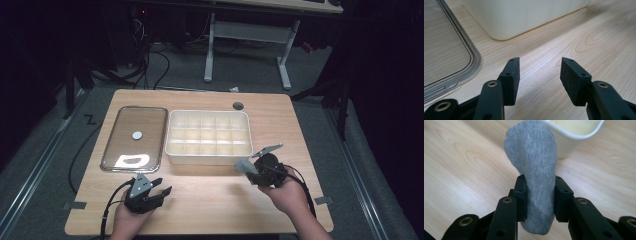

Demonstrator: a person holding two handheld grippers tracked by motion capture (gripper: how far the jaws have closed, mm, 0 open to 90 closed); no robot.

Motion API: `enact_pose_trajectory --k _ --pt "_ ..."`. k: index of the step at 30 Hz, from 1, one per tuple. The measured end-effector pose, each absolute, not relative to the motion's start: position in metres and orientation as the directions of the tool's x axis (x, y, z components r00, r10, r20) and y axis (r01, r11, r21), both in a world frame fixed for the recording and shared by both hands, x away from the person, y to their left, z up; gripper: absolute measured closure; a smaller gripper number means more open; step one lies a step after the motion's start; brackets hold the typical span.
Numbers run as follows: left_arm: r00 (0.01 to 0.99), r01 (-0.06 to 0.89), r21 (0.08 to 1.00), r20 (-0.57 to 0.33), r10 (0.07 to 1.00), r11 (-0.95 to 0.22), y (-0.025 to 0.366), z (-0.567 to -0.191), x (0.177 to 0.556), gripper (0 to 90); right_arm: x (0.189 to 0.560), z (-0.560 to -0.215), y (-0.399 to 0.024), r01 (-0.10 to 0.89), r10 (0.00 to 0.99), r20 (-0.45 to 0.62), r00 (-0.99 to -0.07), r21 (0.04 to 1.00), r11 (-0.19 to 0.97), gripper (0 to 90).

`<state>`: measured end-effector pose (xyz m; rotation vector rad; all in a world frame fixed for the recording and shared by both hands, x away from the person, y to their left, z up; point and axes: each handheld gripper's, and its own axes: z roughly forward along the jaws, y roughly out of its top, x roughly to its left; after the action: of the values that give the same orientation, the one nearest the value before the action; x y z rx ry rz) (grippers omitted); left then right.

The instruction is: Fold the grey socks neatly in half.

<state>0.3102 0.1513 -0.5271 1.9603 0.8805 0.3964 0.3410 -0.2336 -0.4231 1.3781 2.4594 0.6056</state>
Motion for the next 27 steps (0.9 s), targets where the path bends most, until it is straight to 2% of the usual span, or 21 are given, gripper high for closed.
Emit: enact_pose_trajectory --k 6,11,27 --pt "0.694 0.420 0.849 -0.073 0.716 -0.320 0.151 -0.527 0.310 50.8 0.359 -0.404 -0.232 0.751 0.864 -0.029 -0.503 0.479 0.454 69.5" --pt "0.699 0.415 0.851 -0.072 0.712 -0.321 0.151 -0.526 0.310 50.6 0.386 -0.395 -0.225 0.758 0.861 -0.070 -0.503 0.443 0.479 69.5" --pt "0.706 0.406 0.855 -0.070 0.705 -0.322 0.150 -0.526 0.309 50.5 0.443 -0.409 -0.206 0.811 0.868 -0.109 -0.484 0.319 0.491 69.6"
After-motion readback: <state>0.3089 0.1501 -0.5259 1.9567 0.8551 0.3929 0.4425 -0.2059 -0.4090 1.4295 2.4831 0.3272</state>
